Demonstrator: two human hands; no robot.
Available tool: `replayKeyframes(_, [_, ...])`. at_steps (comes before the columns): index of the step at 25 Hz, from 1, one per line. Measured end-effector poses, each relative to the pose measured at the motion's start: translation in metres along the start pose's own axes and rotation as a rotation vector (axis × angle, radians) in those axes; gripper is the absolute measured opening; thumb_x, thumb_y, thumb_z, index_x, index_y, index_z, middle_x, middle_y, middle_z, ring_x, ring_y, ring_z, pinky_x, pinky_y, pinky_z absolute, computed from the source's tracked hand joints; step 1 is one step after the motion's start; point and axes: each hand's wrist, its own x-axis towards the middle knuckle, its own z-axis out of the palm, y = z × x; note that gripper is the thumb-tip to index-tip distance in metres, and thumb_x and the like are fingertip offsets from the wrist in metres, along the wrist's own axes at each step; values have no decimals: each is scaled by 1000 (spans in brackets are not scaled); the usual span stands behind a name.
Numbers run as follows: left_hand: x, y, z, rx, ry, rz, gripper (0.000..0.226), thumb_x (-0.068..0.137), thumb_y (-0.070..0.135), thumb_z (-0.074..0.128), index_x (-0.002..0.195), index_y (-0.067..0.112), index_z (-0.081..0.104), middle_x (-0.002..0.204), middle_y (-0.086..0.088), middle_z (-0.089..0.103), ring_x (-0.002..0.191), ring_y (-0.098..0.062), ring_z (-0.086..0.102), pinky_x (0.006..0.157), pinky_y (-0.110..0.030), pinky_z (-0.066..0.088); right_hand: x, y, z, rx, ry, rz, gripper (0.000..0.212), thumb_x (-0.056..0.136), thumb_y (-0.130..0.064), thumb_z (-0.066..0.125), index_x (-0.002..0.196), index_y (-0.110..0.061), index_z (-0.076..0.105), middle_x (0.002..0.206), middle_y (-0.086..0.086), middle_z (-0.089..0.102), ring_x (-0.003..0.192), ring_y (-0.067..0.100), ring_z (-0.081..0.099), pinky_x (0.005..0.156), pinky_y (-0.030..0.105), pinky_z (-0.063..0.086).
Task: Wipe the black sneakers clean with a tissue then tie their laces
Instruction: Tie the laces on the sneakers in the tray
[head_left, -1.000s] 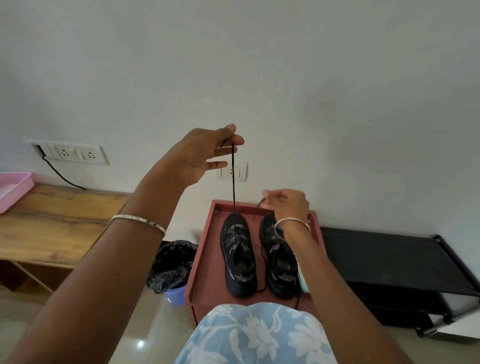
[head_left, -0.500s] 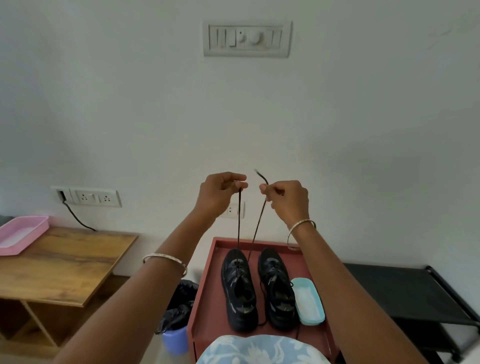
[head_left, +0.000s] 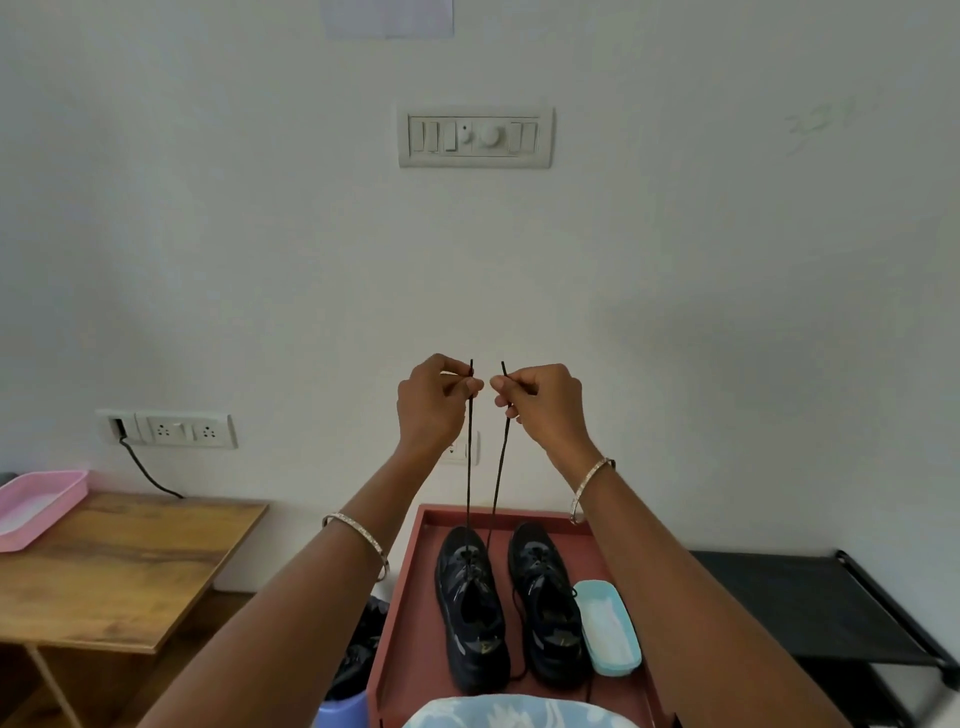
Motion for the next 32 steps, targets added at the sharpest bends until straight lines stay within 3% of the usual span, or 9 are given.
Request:
replayKeyframes(3, [1,5,-1,-65,-5,-78,10,86,23,76,93,19,70,79,3,78,81,-10,74,80,-35,59,3,-3,5,25,-12,26,20,92,-25,74,88,-7,80,76,3,76,61,18,71,71,36,62])
replayKeyframes(9, [13,7,-8,-181,-75,-220,16,76,24,85,88,16,77,85,-1,78,83,-14,75,82,-26,50,5,-10,12,179,-1,94,15,91,-21,75,94,-7,80,79,7,75,60,14,70,61,14,56])
replayKeyframes(14, [20,7,-18,-168,-176,-204,20,78,22,85,93,12,78,88,-6,78,86,-14,75,73,-27,48,8,-8,12,237,-49,107,17,87,-27,79,92,-10,81,79,7,76,66,19,70,71,27,62])
replayKeyframes(19, [19,6,-19,-316,-385,-319,17,92,19,71,107,12,75,103,-6,78,97,-11,73,97,-40,48,6,4,9,375,-25,261,24,80,-29,84,96,-12,78,81,5,78,75,15,70,67,24,54])
replayKeyframes(21, [18,2,-15,-408,-457,-382,17,94,19,68,109,14,75,107,-4,77,103,-12,72,100,-40,48,4,10,7,508,-14,362,30,79,-26,86,99,-8,73,86,10,78,82,21,74,77,29,59])
replayKeyframes(24, [19,-3,-12,-459,-529,-439,23,92,21,69,114,15,74,110,-4,76,109,-14,70,99,-37,49,-1,15,-1,624,-91,387,21,82,-22,83,95,-6,76,92,13,78,88,25,75,91,36,59])
replayKeyframes(28, [18,-5,-10,-508,-616,-583,26,89,21,72,113,12,75,111,-3,76,110,-12,70,93,-33,51,-5,17,-7,642,-150,355,15,85,-22,79,93,-10,78,92,9,78,88,21,74,81,27,57])
replayKeyframes(32, [10,-1,-3,-453,-574,-523,20,86,23,75,104,13,77,104,-3,78,104,-13,72,97,-37,50,-4,17,-11,643,-184,351,20,88,-24,76,99,-7,78,92,9,78,85,19,73,81,29,58])
